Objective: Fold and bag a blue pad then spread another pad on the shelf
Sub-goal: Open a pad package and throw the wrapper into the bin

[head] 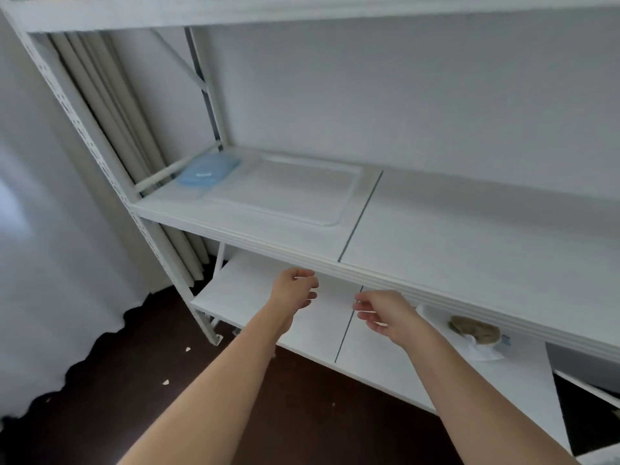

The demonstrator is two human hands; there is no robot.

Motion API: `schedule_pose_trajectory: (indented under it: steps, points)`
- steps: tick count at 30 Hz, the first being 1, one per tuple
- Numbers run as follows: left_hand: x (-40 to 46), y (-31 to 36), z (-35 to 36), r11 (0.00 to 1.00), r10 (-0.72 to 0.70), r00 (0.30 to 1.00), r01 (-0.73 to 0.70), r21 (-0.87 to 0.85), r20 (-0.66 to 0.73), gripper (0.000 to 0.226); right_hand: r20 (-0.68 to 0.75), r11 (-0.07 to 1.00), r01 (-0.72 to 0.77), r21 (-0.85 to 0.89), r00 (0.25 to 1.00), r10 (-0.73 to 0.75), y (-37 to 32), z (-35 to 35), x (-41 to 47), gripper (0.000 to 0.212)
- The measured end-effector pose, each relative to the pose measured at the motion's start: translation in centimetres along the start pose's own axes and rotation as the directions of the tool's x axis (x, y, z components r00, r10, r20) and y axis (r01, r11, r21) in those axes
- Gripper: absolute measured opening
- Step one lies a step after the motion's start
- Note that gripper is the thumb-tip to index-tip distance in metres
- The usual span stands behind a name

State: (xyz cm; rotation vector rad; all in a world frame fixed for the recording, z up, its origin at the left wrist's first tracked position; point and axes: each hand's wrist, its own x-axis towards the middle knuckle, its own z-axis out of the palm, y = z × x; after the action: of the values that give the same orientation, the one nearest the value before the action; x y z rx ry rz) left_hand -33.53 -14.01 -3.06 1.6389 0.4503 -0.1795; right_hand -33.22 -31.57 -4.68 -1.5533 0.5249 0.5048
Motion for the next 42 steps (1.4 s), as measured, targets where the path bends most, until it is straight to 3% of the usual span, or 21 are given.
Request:
schedule_pose_trajectory:
  steps: [10,16,25,34,36,38,40,42]
  points:
    - [5.2,4.9,-11.1,0.993,0.048,0.993,-0.059,-0.099,-0.11,0.018,0.086,0.99,0.117,-0.085,0.99,-0.11,-7.8,10.0,2.1,0.015]
    - [10.3,6.2,-14.1,0.991,0.024,0.986,-0.045,-0.124,-0.163,0.017,0.131,0.983,0.158,-0.099,0.981,-0.144,-11.8,13.9,5.7,0.013]
    - [23.4,9.1,-20.8,0.998,-0.065,0.954,0.066,-0.005,-0.293,0.009,0.193,0.981,0.162,-0.106,0.971,-0.139,-19.3,22.3,16.0,0.015]
    - [33.6,9.5,-27.5,0.98,-0.048,0.932,0.113,0.163,-0.36,0.013,0.204,0.98,0.149,-0.135,0.972,-0.12,-24.5,29.5,22.9,0.009]
    - [35.3,9.7,-28.7,0.943,-0.014,0.945,0.121,0.31,-0.325,0.025,0.203,0.983,0.118,-0.139,0.975,-0.089,-24.8,31.3,24.0,0.009]
    - [36.7,9.6,-29.9,0.843,0.05,0.964,0.099,0.529,-0.259,0.038,0.208,0.987,0.084,-0.138,0.977,-0.054,-25.1,33.0,24.7,0.006]
    - [37.8,9.4,-31.3,0.659,0.139,0.977,0.033,0.752,-0.164,0.046,0.193,0.991,0.055,-0.125,0.981,-0.03,-25.0,34.8,25.4,0.005]
    - [38.7,8.8,-32.7,0.49,0.209,0.977,-0.063,0.87,-0.047,0.047,0.166,0.993,0.018,-0.115,0.986,0.001,-24.9,36.6,25.9,0.006]
